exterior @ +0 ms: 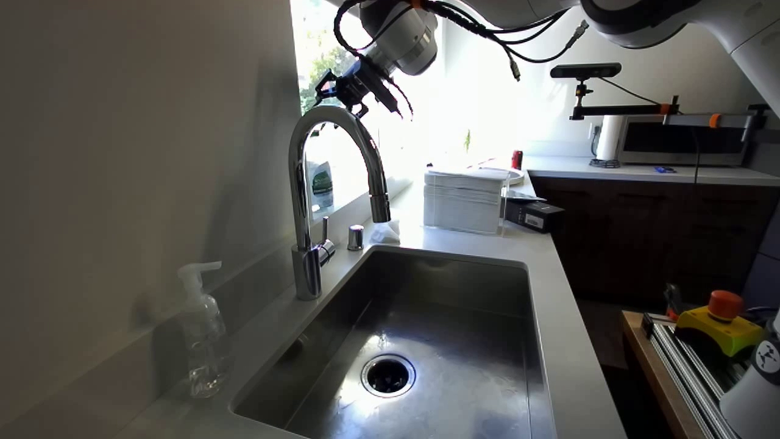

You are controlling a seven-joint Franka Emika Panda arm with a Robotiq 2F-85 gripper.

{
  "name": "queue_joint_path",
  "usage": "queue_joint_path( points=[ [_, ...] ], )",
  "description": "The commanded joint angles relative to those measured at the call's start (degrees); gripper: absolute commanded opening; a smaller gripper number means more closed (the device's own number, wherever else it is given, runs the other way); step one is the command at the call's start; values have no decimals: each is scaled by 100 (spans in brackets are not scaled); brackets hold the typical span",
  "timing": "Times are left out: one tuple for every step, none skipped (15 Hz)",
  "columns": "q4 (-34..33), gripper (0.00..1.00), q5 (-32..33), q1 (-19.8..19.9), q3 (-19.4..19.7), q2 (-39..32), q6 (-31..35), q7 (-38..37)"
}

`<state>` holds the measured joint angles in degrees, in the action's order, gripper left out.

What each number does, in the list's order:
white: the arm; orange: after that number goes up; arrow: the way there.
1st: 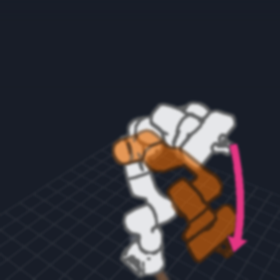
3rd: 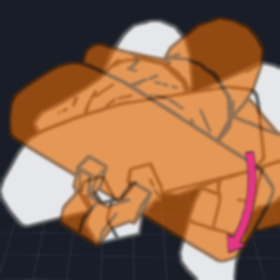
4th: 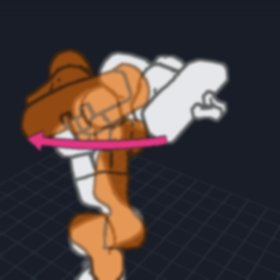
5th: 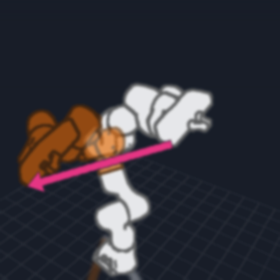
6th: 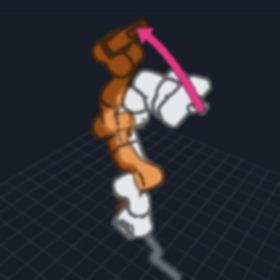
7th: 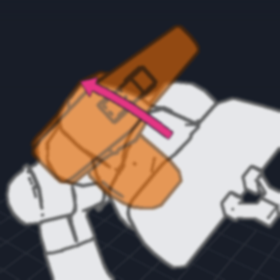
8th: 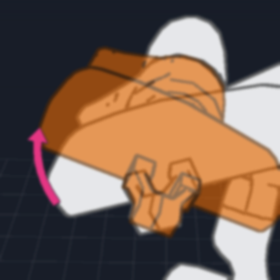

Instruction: Put the soap bottle on the window seal

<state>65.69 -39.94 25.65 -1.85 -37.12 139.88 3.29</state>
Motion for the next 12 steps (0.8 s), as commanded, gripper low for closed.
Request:
queue_joint_path(
  points=[
    [170,100,238,-31,153,227,-251,-127],
    [256,100,313,-43,205,316,-261,-125],
    [291,100,388,-51,250,362,-294,-125],
    [416,100,554,-97,355,479,-313,-168],
    [460,100,659,-103,400,538,-381,-158],
    [562,100,783,-107,447,638,-520,-135],
    [630,100,927,-113,501,740,-702,-126],
    [760,100,1050,-108,533,873,-902,-65],
    [827,100,1170,-111,564,959,-1067,-45],
    [953,100,1251,-91,567,1093,-1257,48],
    [1013,100,1302,-63,558,1180,-1469,129],
    [1152,100,1383,-59,580,1311,-1625,206]
  ],
)
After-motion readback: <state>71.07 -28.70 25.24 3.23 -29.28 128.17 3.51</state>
